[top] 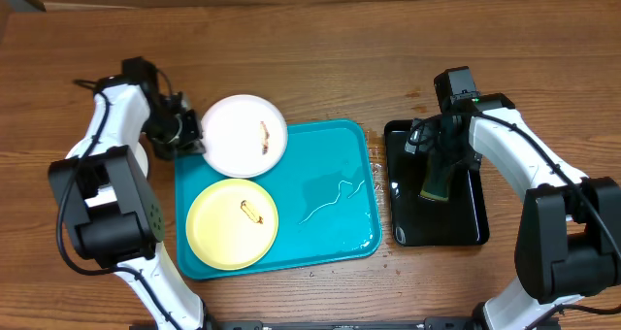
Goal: Clean dirty plates on tray and stack at the side
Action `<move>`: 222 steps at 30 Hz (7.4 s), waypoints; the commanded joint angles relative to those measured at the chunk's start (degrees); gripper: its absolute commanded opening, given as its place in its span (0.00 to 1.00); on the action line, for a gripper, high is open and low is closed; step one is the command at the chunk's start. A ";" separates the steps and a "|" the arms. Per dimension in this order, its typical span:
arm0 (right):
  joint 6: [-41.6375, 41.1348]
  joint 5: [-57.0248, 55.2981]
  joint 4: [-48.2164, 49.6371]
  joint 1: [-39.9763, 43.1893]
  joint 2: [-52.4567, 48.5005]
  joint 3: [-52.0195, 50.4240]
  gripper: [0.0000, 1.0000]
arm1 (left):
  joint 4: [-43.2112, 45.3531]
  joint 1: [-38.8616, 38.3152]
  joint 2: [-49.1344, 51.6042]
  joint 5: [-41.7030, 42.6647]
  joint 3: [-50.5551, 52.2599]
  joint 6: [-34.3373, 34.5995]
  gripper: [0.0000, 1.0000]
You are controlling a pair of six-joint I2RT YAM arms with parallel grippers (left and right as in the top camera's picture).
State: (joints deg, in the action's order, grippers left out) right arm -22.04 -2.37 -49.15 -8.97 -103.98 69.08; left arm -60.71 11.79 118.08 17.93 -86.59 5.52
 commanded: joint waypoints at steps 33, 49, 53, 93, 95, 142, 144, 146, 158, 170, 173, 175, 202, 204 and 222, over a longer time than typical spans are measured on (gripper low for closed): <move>0.00 -0.57 0.13 0.11 1.44 -0.13 1.00 | -10.16 -25.59 -2.38 -7.08 0.11 18.88 0.18; 0.00 -0.57 0.13 0.11 1.42 -0.13 1.00 | 7.54 -27.39 -2.38 -7.06 0.11 9.25 0.23; 0.00 -0.57 0.13 0.11 1.44 -0.13 1.00 | 6.93 -28.17 -2.29 -6.99 0.24 6.73 0.24; 0.00 -0.57 0.13 0.11 1.44 -0.13 1.00 | 2.01 -33.27 -1.95 -21.05 3.67 26.82 0.04; 0.00 -0.57 0.13 0.11 1.42 -0.13 1.00 | 1.97 -33.27 -1.95 -20.74 3.72 27.21 0.04; -7.17 5.03 -3.56 0.31 1.97 -8.55 0.82 | 11.67 -33.35 -1.95 -18.47 9.62 19.74 0.22; -7.17 6.19 -0.96 0.31 1.97 -10.67 0.60 | 11.67 -33.35 -1.95 -18.47 9.62 19.74 0.22; -7.13 6.34 -0.20 0.31 1.97 -11.47 0.13 | 11.65 -33.35 -1.95 -18.49 9.62 19.74 0.22; -2.82 2.51 -8.41 0.33 2.03 -3.78 0.67 | 11.67 -33.35 -1.95 -18.49 9.62 19.74 0.26; -3.21 -1.09 3.63 0.31 1.97 -11.96 0.04 | 11.69 -33.35 -1.95 -18.56 9.62 19.71 0.32; -0.35 2.45 3.34 0.31 1.99 -10.49 0.10 | 11.72 -33.35 -1.95 -18.58 9.62 19.71 0.32; 1.57 5.51 1.57 0.33 1.99 -8.74 0.49 | 11.67 -33.33 -1.95 -19.02 9.62 19.74 0.33; 2.80 6.56 -2.89 0.42 1.99 -9.88 0.04 | 11.08 -33.33 -1.95 -21.51 9.62 19.74 0.09; 2.82 6.51 -6.71 0.42 2.25 -6.34 0.04 | 11.06 -33.33 -1.95 -21.51 9.62 19.74 0.09; 2.38 4.46 -19.17 0.35 4.09 1.62 0.04 | 10.80 -33.18 -1.95 -21.55 9.62 19.71 0.04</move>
State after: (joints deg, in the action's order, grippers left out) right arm -19.49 2.13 -67.37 -8.60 -101.30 70.13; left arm -49.89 -21.41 114.96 -2.26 -77.93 25.28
